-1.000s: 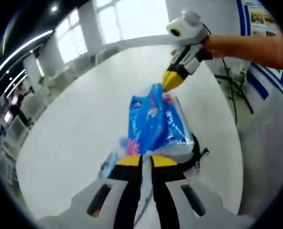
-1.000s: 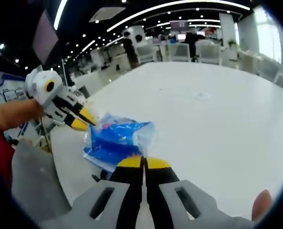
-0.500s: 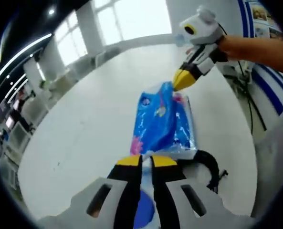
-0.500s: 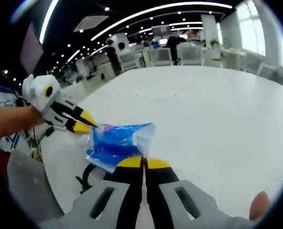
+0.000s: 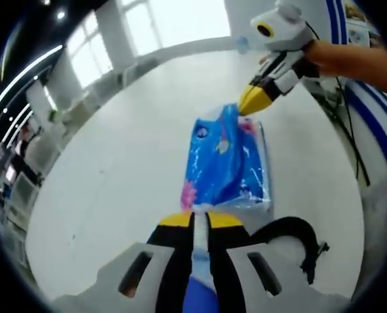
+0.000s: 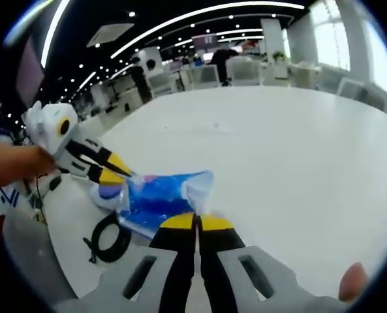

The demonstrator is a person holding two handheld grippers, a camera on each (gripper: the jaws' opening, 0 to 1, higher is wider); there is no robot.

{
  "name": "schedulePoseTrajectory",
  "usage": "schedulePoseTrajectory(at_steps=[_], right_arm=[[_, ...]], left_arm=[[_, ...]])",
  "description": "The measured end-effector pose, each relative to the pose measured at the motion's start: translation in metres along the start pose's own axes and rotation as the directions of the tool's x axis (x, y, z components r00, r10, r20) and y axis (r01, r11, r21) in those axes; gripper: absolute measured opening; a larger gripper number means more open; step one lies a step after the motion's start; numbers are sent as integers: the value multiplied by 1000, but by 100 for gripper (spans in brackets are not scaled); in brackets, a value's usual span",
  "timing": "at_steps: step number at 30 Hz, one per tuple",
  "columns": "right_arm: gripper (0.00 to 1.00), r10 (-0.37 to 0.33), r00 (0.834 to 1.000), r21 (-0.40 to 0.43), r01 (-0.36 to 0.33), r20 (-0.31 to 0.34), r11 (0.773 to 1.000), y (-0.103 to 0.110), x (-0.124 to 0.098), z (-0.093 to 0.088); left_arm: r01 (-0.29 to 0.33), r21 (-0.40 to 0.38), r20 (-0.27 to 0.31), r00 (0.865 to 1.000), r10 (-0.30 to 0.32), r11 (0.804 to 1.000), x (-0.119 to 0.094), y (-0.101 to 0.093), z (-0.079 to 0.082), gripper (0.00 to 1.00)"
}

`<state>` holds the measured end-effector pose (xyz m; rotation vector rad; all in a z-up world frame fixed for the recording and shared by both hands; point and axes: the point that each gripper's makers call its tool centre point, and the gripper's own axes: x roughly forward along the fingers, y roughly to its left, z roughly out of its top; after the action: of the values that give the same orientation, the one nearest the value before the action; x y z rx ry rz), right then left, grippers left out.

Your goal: Arrange the tabletop items into an orderly group along one side of the table until the central work area is clear of visible clutter.

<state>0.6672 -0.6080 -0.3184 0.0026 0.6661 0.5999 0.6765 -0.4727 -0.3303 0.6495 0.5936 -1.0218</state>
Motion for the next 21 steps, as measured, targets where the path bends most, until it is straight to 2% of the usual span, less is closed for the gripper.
schedulePoseTrajectory(at_steps=[9, 16, 21], right_arm=[[1, -3, 1000, 71, 4, -15, 997, -9, 21, -27], [1, -5, 1000, 93, 7, -17, 996, -13, 26, -34], [1, 3, 1000, 107, 0, -22, 994, -12, 27, -39]], left_arm=[[19, 18, -50, 999, -18, 1000, 22, -4, -10, 4], [10, 9, -63, 998, -9, 1000, 26, 3, -17, 3], [14, 11, -88, 996, -13, 1000, 29, 1, -24, 4]])
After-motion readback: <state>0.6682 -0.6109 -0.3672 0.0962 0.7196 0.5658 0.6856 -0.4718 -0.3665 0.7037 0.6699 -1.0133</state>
